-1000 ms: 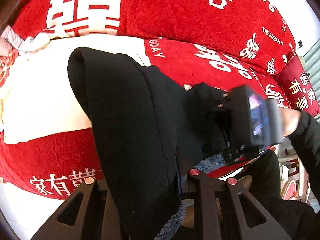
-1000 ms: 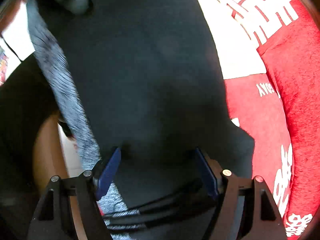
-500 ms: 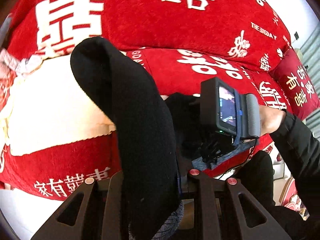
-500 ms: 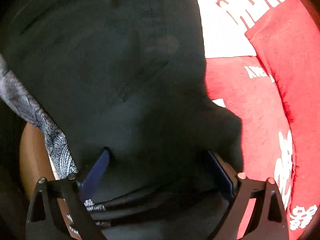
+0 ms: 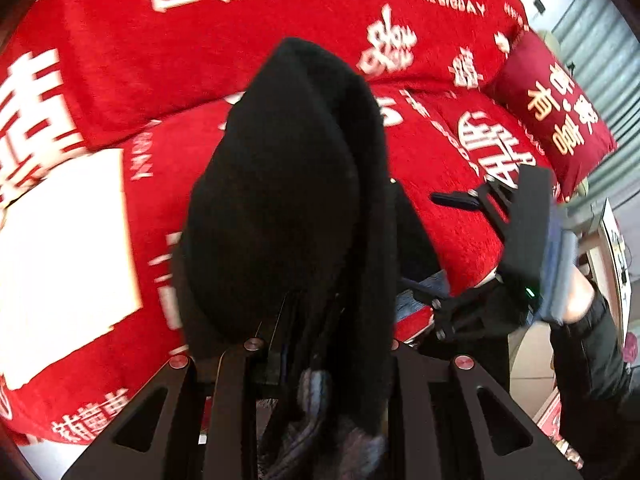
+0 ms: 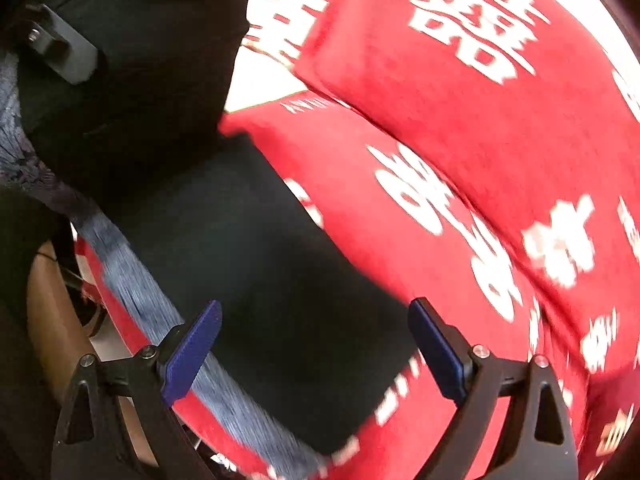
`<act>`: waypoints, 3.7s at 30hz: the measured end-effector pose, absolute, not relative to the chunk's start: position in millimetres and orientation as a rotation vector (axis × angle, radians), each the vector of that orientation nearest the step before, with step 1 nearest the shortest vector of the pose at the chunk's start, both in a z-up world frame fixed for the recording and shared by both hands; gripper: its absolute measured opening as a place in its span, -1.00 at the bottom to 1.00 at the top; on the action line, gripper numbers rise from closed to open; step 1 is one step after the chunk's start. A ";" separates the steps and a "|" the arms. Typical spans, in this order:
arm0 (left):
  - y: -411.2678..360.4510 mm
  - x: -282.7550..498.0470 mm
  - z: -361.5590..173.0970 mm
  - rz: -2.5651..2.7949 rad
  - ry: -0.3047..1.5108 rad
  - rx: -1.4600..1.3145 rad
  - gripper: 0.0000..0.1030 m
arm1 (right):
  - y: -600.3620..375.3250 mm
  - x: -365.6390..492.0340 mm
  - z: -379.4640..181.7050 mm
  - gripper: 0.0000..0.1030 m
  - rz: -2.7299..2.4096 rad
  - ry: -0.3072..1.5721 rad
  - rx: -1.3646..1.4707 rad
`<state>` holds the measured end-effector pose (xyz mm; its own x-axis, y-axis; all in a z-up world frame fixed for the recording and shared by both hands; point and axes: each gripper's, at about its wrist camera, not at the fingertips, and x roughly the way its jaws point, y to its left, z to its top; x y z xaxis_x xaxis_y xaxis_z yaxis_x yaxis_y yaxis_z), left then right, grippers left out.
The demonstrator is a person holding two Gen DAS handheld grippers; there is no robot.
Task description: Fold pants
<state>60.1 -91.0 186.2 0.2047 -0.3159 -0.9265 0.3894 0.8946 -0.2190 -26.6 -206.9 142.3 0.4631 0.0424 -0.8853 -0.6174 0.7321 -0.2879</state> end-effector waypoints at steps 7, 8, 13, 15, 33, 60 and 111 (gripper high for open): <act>-168.5 89.4 111.9 -0.420 1.408 0.172 -0.54 | -262.5 -52.4 139.3 0.85 0.328 1.066 -0.512; -175.8 92.1 100.4 -0.401 1.424 0.187 -0.53 | -262.6 -54.8 137.7 0.85 0.319 1.068 -0.500; -206.2 90.3 68.6 -0.309 1.457 0.289 -0.52 | -283.5 -75.5 132.6 0.85 0.283 1.070 -0.412; -214.1 88.2 78.0 -0.311 1.436 0.319 -0.52 | -287.1 -80.0 128.9 0.85 0.268 1.073 -0.383; -266.7 68.2 82.2 -0.382 1.398 0.396 -0.44 | -303.9 -93.0 123.8 0.85 0.201 1.065 -0.261; -70.3 60.5 53.9 -0.240 1.375 -0.099 1.00 | -264.1 -67.2 108.2 0.27 0.232 1.185 -0.106; -21.2 93.9 73.2 0.009 1.287 -0.102 1.00 | -190.6 57.9 96.6 1.00 0.079 1.209 -0.239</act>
<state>93.9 -21.2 73.2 0.2802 -0.0503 -0.9586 -0.0637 0.9954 -0.0709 57.9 -190.6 96.6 0.3550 -0.0663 -0.9325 -0.1873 0.9722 -0.1404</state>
